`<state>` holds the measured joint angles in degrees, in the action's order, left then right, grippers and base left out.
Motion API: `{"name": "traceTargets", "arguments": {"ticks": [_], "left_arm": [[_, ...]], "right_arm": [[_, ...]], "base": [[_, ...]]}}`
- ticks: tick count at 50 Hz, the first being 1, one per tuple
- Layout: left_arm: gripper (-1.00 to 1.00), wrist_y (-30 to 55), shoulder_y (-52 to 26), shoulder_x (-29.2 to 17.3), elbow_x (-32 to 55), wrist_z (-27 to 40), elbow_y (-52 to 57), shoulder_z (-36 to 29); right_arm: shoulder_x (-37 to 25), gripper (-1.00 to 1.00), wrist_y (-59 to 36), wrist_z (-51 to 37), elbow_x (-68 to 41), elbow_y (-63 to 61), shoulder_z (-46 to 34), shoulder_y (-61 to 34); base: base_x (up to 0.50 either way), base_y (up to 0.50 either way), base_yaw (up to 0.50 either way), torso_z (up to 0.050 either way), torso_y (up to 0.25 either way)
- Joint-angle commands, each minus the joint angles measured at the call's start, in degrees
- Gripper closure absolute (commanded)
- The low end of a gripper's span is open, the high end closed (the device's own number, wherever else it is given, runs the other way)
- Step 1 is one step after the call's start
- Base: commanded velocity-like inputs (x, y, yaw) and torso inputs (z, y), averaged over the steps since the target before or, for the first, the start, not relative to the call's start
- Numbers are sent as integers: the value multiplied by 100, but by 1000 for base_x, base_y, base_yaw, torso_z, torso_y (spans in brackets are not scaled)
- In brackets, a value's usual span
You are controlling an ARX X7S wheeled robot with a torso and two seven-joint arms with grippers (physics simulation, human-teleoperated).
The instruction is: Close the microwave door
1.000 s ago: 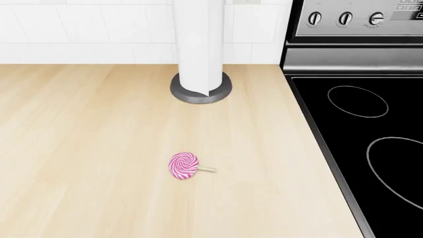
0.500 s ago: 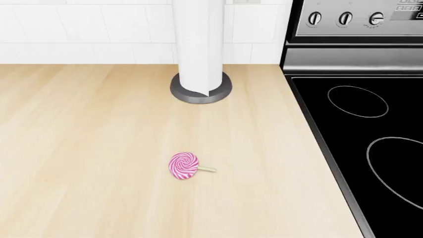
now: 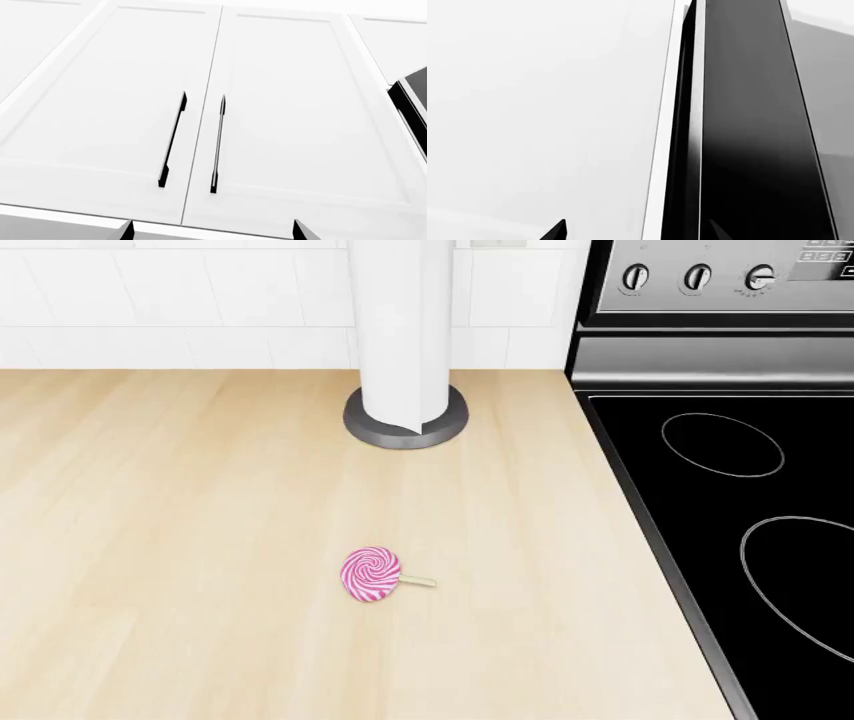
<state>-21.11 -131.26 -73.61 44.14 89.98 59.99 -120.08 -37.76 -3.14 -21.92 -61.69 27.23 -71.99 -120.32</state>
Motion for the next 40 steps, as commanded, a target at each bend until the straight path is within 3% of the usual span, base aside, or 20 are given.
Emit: {"name": "traceTargets", "arguments": {"ticks": [1, 25, 40], "left_arm": [[-100, 7, -136, 20, 85, 0, 0, -63], [-100, 130, 488, 39, -98, 0, 0, 407], [-100, 115, 120, 88, 94, 0, 0, 218]], "right_arm": [[-75, -100, -5, -61, -3, -31, 49, 85], [-262, -100, -62, -167, 19, -147, 133, 182], [-421, -100, -20, -305, -104, -191, 250, 415]], "base": [[0, 0, 0, 0, 0], [0, 0, 0, 0, 0], [0, 0, 0, 0, 0]]}}
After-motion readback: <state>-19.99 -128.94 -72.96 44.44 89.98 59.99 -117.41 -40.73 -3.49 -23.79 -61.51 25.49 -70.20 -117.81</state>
